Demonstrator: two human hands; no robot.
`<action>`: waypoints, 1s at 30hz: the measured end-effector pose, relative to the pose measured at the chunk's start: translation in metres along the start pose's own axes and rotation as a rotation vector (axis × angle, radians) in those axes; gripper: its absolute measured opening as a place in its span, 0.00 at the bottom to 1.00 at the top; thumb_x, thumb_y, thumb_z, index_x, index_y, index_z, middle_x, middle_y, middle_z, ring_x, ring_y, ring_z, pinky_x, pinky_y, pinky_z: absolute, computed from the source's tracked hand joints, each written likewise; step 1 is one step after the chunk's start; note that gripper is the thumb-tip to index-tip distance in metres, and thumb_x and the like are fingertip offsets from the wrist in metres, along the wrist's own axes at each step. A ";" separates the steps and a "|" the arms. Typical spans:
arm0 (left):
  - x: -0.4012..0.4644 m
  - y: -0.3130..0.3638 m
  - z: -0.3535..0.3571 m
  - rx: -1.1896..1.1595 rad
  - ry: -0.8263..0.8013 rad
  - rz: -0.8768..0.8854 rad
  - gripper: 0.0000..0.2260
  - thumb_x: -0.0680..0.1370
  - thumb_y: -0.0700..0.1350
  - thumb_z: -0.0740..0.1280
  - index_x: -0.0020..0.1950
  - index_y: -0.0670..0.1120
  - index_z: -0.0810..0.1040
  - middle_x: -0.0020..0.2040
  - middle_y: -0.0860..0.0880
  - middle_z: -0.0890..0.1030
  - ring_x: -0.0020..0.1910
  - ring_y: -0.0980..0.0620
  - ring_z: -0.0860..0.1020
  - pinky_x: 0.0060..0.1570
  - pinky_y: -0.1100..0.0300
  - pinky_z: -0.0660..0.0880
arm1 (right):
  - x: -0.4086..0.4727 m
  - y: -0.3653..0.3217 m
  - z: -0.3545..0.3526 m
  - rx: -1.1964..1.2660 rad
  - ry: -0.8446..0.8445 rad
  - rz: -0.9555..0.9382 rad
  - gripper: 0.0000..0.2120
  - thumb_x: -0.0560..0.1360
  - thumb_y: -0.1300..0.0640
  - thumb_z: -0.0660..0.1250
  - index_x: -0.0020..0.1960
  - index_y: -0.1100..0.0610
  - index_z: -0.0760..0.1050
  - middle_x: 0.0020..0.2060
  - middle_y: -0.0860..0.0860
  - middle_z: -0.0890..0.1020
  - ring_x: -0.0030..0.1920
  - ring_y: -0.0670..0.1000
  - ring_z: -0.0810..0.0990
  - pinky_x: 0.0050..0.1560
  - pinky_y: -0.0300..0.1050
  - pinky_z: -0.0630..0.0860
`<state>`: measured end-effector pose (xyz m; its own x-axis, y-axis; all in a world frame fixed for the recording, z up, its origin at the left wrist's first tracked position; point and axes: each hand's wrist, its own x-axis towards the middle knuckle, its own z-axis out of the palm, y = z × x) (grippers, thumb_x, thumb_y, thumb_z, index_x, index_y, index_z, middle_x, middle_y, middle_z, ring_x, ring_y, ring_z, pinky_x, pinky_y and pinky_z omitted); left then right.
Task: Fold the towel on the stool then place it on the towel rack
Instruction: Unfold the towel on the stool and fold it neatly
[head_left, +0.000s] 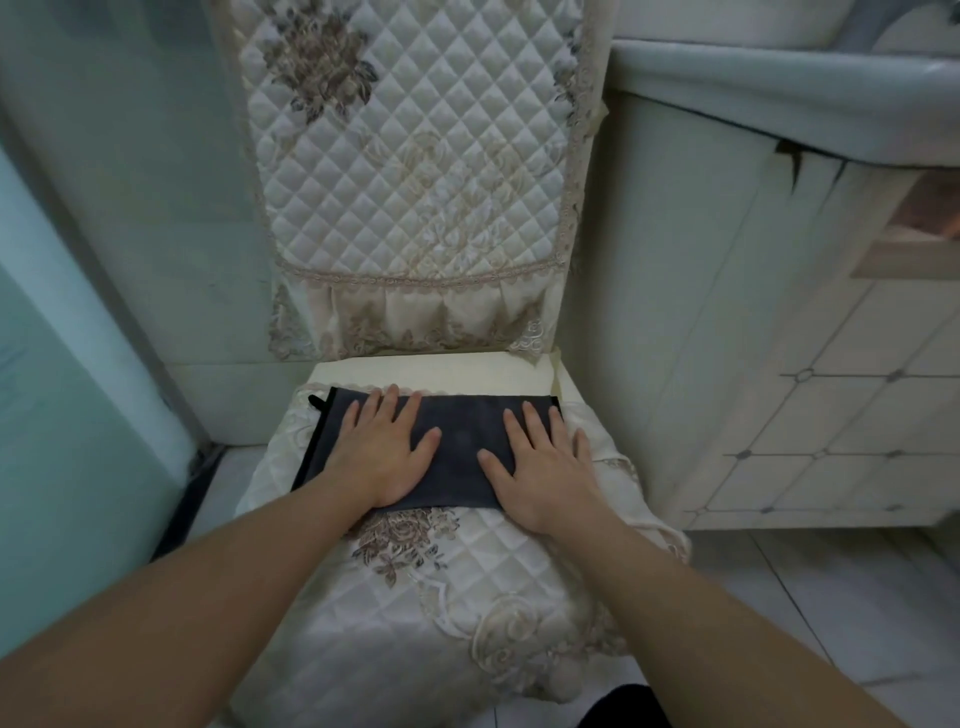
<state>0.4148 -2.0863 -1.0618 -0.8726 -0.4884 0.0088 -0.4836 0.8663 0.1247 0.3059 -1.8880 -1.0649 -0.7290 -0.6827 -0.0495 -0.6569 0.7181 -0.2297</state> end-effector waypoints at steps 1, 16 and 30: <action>-0.002 0.002 -0.001 0.000 0.007 0.005 0.36 0.77 0.67 0.39 0.81 0.51 0.49 0.82 0.44 0.50 0.80 0.45 0.47 0.77 0.44 0.44 | -0.002 0.003 -0.001 0.008 -0.012 0.001 0.40 0.75 0.27 0.38 0.82 0.44 0.43 0.83 0.46 0.44 0.81 0.54 0.37 0.78 0.62 0.37; -0.067 0.119 -0.002 -0.078 -0.084 0.316 0.36 0.77 0.66 0.49 0.81 0.50 0.53 0.82 0.47 0.49 0.80 0.50 0.45 0.77 0.48 0.42 | 0.011 0.046 -0.041 0.271 -0.001 -0.205 0.21 0.82 0.56 0.60 0.75 0.56 0.70 0.76 0.56 0.71 0.75 0.57 0.67 0.75 0.51 0.62; -0.075 0.164 0.019 -0.215 0.194 0.165 0.22 0.82 0.59 0.55 0.71 0.51 0.74 0.76 0.48 0.69 0.77 0.49 0.61 0.76 0.50 0.53 | 0.104 0.075 -0.115 0.601 -0.374 0.180 0.09 0.80 0.57 0.62 0.54 0.57 0.80 0.51 0.52 0.87 0.40 0.52 0.81 0.40 0.44 0.74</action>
<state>0.3994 -1.9053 -1.0608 -0.8987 -0.3722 0.2320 -0.2935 0.9034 0.3126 0.1587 -1.8901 -0.9751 -0.6307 -0.6388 -0.4407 -0.2354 0.6986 -0.6757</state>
